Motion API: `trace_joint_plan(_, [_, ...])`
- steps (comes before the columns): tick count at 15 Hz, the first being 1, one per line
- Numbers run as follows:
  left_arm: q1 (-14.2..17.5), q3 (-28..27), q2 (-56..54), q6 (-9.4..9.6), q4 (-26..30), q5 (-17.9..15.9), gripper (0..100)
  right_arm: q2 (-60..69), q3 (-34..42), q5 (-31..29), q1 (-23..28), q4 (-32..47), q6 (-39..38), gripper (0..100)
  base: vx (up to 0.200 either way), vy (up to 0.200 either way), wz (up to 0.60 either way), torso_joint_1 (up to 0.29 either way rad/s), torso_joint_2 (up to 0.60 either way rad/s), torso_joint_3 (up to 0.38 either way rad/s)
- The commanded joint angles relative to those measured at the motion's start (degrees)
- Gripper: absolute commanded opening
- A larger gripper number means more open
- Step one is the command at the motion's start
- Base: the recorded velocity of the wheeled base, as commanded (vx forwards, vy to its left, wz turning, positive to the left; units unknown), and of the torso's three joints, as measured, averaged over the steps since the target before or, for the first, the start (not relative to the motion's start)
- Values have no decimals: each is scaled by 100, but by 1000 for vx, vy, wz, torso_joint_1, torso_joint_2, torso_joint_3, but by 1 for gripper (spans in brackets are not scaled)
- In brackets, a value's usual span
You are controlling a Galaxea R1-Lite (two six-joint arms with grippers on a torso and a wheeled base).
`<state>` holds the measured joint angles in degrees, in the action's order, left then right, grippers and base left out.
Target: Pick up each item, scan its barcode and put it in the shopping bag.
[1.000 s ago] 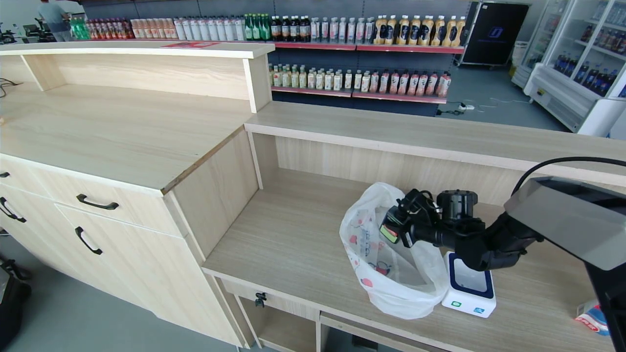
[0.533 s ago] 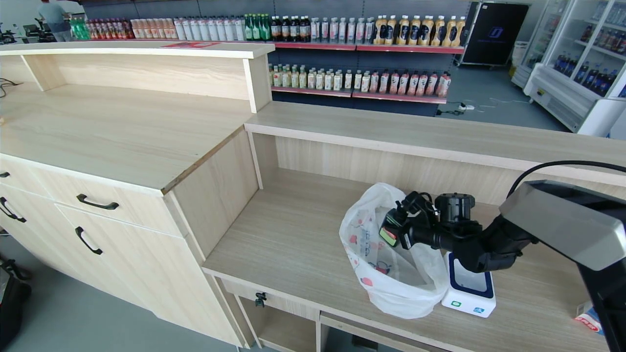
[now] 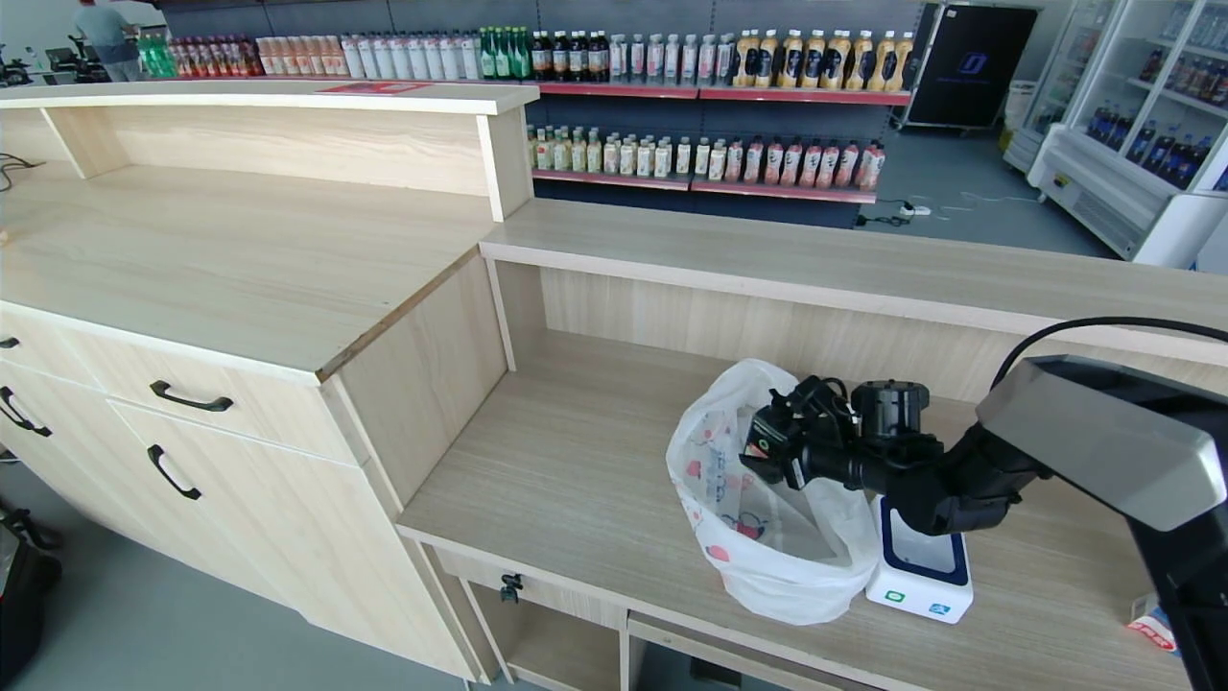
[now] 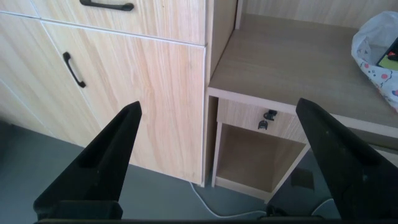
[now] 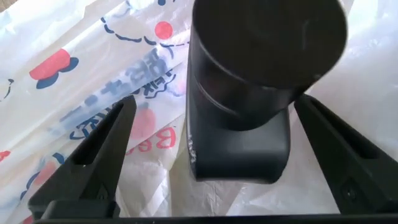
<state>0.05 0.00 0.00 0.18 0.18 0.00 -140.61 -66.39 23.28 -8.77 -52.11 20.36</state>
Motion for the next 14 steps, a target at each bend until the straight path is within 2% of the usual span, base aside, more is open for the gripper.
trace_joint_plan(1, [4,0,9,-1,-1,0,100,446,-41,18,-11,44,-181,100,0,0,0,0,0,0])
trace_joint_plan(3, [4,0,9,-1,-9,0,100,1053,144,27,-55,140,-208,100,0,0,0,0,0,0])
trace_joint_plan(7, [4,0,9,-1,-1,0,100,2705,1102,9,-55,632,-146,100,0,0,0,0,0,0])
trace_joint_plan(10, [4,0,9,-1,-1,0,100,4032,2376,-8,270,632,460,100,0,0,0,0,0,0])
trace_joint_plan(12, [4,0,9,-1,-1,0,100,4481,2877,-201,560,659,1040,100,0,0,-300,1,-1,-1])
trace_joint_plan(13, [4,0,9,-1,-1,9,100,4489,2895,-219,569,641,1049,100,0,0,-600,2,-2,-2])
trace_joint_plan(14, [4,0,9,-1,-1,0,100,4832,2974,-1247,595,615,1032,100,0,0,-600,-2,2,17])
